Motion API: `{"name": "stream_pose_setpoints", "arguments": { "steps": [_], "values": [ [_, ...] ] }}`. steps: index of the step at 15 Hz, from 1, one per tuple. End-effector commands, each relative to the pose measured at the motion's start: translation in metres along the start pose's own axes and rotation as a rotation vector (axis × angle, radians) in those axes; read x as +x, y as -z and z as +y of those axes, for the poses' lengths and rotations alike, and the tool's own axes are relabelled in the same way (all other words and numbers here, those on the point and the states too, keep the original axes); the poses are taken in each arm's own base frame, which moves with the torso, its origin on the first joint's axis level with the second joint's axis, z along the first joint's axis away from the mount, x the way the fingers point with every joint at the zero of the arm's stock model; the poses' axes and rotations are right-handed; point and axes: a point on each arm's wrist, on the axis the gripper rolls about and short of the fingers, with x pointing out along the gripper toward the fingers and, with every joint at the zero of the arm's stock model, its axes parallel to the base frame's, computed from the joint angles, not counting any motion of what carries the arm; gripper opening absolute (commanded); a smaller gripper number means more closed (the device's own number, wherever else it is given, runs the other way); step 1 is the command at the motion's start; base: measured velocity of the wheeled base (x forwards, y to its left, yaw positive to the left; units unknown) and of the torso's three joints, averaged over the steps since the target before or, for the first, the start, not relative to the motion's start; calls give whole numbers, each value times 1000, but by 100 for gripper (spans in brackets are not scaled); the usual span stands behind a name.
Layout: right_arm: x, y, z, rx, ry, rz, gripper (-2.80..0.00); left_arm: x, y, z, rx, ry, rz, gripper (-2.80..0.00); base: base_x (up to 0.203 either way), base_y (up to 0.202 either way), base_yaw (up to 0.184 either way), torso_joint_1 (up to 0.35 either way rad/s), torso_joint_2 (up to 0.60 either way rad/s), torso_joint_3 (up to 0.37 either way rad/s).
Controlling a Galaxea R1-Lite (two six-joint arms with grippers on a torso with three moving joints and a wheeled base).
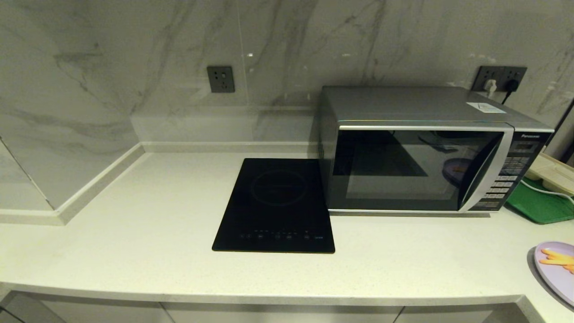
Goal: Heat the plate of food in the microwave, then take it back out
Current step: Open the microwave oven
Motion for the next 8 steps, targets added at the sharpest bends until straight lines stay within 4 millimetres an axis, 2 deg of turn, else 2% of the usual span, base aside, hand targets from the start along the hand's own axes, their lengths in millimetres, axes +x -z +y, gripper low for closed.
{"name": "stream_pose_setpoints", "arguments": {
  "steps": [1, 8],
  "values": [
    [0, 0, 0, 0, 0, 0, -280, 0, 0, 0, -1, -1, 0, -280, 0, 0, 0, 0, 0, 0],
    [0, 0, 0, -5, 0, 0, -280, 0, 0, 0, 0, -1, 0, -280, 0, 0, 0, 0, 0, 0]
  ]
}}
